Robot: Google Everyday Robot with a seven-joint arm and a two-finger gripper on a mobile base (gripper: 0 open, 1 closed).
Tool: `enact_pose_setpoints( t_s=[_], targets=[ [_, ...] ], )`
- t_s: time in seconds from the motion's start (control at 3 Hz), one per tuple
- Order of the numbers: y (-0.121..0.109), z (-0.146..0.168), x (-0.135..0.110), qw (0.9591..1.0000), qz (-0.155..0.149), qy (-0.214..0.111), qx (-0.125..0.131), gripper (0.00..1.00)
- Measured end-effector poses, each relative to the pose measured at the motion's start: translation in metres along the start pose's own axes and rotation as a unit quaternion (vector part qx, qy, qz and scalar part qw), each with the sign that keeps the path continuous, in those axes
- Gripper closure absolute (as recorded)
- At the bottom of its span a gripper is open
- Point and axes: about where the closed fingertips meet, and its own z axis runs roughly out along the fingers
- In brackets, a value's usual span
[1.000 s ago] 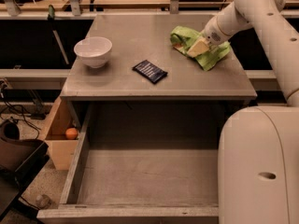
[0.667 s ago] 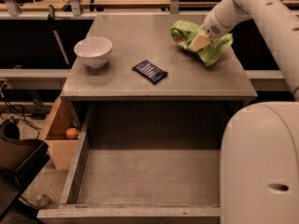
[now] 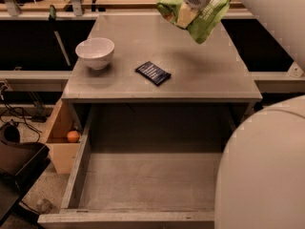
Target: Place green rice chip bag into top drawer
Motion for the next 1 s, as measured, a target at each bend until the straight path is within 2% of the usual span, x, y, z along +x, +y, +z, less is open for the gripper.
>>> enact_pose_setpoints(
  t_s=[0.33,0.67,1.0],
  targets=[
    [0.004,-0.072,0.010,0.9974,-0.023,0.058,0.035,1.00],
    [-0.023,-0.137,0.031,0.9929,-0.025,0.074,0.090,1.00],
    [-0.023,-0.137,0.031,0.9929,-0.025,0.074,0.090,1.00]
  ],
)
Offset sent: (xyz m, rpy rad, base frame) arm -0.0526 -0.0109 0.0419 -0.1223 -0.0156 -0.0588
